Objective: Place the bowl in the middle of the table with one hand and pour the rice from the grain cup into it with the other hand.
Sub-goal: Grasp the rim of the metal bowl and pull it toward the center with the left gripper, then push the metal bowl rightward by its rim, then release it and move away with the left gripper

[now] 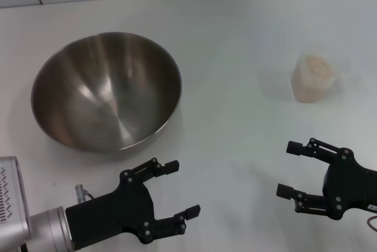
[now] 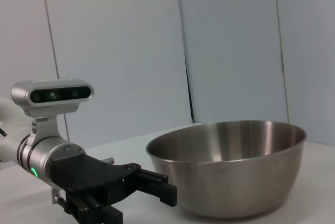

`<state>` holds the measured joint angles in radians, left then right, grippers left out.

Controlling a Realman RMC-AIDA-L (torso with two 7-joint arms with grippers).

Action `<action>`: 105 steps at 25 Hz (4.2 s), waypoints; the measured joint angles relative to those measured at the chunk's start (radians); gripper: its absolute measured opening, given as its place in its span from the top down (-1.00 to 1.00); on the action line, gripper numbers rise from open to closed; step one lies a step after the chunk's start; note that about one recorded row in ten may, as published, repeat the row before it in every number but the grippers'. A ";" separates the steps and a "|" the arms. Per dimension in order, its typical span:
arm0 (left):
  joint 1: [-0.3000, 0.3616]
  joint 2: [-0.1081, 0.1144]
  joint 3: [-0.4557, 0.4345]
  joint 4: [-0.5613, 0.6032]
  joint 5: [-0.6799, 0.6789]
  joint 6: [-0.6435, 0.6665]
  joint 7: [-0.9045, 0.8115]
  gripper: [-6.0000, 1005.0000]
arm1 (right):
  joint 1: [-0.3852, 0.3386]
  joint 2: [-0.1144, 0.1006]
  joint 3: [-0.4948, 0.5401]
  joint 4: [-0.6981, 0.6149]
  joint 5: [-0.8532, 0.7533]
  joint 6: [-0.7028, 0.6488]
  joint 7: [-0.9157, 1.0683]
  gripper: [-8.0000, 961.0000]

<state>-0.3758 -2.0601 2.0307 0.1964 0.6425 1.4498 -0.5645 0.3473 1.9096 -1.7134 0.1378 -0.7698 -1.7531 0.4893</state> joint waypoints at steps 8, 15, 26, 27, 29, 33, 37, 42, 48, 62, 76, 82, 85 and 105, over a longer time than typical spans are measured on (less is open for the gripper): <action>0.012 0.003 0.001 0.036 0.000 0.029 -0.001 -0.63 | 0.001 0.000 0.000 0.000 0.000 0.003 0.000 -0.73; 0.192 0.061 -0.211 0.457 0.005 0.105 -0.202 -0.59 | 0.002 0.000 -0.002 0.002 -0.002 0.005 0.000 -0.73; 0.203 0.072 -0.674 1.170 0.953 -0.453 -1.501 -0.52 | 0.015 0.000 -0.002 0.000 -0.007 0.011 0.007 -0.73; 0.178 0.059 -0.708 1.188 1.098 -0.437 -1.614 -0.52 | 0.015 0.000 -0.002 0.000 -0.007 0.012 0.007 -0.73; 0.120 0.028 -0.778 1.191 1.317 -0.378 -1.766 -0.51 | 0.016 0.000 -0.002 0.000 -0.007 0.012 0.007 -0.73; 0.032 -0.001 -0.895 1.102 1.499 -0.289 -1.817 -0.53 | 0.016 0.002 -0.002 0.000 -0.007 0.013 0.007 -0.73; 0.021 0.000 -0.904 1.081 1.504 -0.289 -1.805 -0.56 | 0.014 0.003 -0.002 0.003 -0.007 0.013 0.003 -0.73; -0.004 0.001 -0.932 1.002 1.535 -0.326 -1.730 -0.61 | 0.013 0.003 -0.002 0.003 -0.007 0.015 0.003 -0.73; -0.015 0.000 -0.930 0.969 1.549 -0.325 -1.718 -0.61 | 0.015 0.003 -0.002 0.003 -0.007 0.016 0.003 -0.73; -0.045 -0.002 -0.915 0.903 1.556 -0.316 -1.702 -0.53 | 0.020 0.003 -0.002 0.001 -0.008 0.026 0.005 -0.73; -0.070 -0.001 -0.914 0.896 1.595 -0.306 -1.697 0.46 | 0.019 0.003 -0.002 0.000 -0.008 0.027 0.008 -0.73; -0.078 0.000 -0.914 0.895 1.595 -0.295 -1.696 0.70 | 0.019 0.003 -0.002 0.000 -0.008 0.027 0.009 -0.73; -0.087 0.001 -0.915 0.887 1.595 -0.288 -1.696 0.82 | 0.019 0.003 -0.002 0.000 -0.008 0.026 0.009 -0.73; -0.414 -0.009 -0.985 0.558 1.583 -0.337 -1.628 0.91 | 0.024 0.008 -0.009 0.000 -0.008 0.027 0.009 -0.73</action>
<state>-0.7896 -2.0689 1.0453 0.7542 2.2253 1.1133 -2.1921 0.3713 1.9172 -1.7226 0.1381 -0.7776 -1.7260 0.4986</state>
